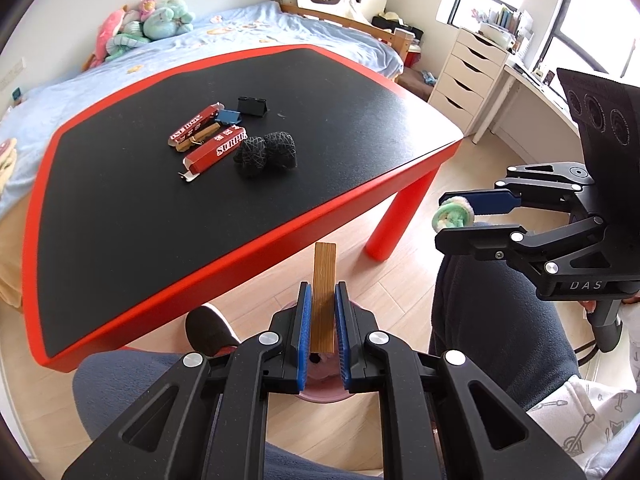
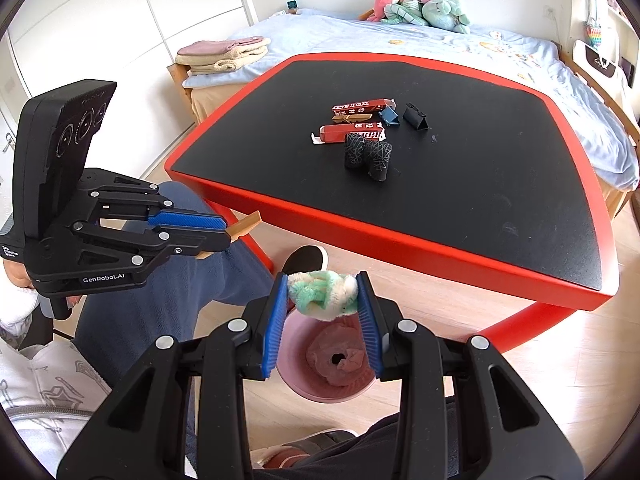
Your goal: Collect trash
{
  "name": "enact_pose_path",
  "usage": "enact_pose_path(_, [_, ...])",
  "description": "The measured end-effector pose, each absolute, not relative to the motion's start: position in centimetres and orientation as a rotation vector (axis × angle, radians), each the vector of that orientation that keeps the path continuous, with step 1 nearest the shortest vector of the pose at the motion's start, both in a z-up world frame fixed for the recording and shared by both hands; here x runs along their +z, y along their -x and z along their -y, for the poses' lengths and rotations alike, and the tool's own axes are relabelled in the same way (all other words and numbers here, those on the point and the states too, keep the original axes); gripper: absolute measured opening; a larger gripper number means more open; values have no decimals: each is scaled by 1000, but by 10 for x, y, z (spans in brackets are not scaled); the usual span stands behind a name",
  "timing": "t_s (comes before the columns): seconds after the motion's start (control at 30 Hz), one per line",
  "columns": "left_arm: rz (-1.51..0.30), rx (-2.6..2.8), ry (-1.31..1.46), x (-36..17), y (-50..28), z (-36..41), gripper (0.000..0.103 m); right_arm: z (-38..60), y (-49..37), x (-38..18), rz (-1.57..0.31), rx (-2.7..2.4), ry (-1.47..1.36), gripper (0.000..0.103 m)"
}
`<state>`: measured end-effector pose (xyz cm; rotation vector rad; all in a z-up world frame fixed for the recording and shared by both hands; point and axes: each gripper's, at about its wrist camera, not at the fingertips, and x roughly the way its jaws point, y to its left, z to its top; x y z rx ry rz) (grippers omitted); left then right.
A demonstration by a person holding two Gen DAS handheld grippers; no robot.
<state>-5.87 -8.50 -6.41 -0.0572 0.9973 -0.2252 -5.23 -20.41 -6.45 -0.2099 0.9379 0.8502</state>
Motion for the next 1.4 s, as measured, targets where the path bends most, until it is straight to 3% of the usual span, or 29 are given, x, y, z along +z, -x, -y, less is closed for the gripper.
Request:
enact_pose_path(0.23, [-1000,-241,63,-65,62,88,12,205,54,-66,-942,860,211,36])
enact_pose_path(0.27, [-998,-244,65,-65,62,88,16,205,54,-66,-941,861,209,38])
enact_pose_path(0.3, [-1001,-250,65,-65,62,88,18,206,53,-66,-944,860,206,49])
enact_pose_path(0.33, [-1004,-249,60,-66,61,89,28,206,52,-67,-943,857,204,58])
enact_pose_path(0.37, [-1001,-245,57,-66,62,89,52,207,52,-67,-942,851,202,76])
enact_pose_path(0.4, [-994,-238,60,-65,62,88,61,209,51,-67,-940,844,196,89])
enact_pose_path(0.47, [-974,-214,70,-64,63,84,87,211,48,-68,-945,830,180,95])
enact_pose_path(0.67, [-952,-161,60,-59,63,75,94,210,45,-77,-982,802,181,98])
enact_pose_path(1.4, [-918,-117,65,-42,45,50,95,206,22,-63,-966,787,183,99])
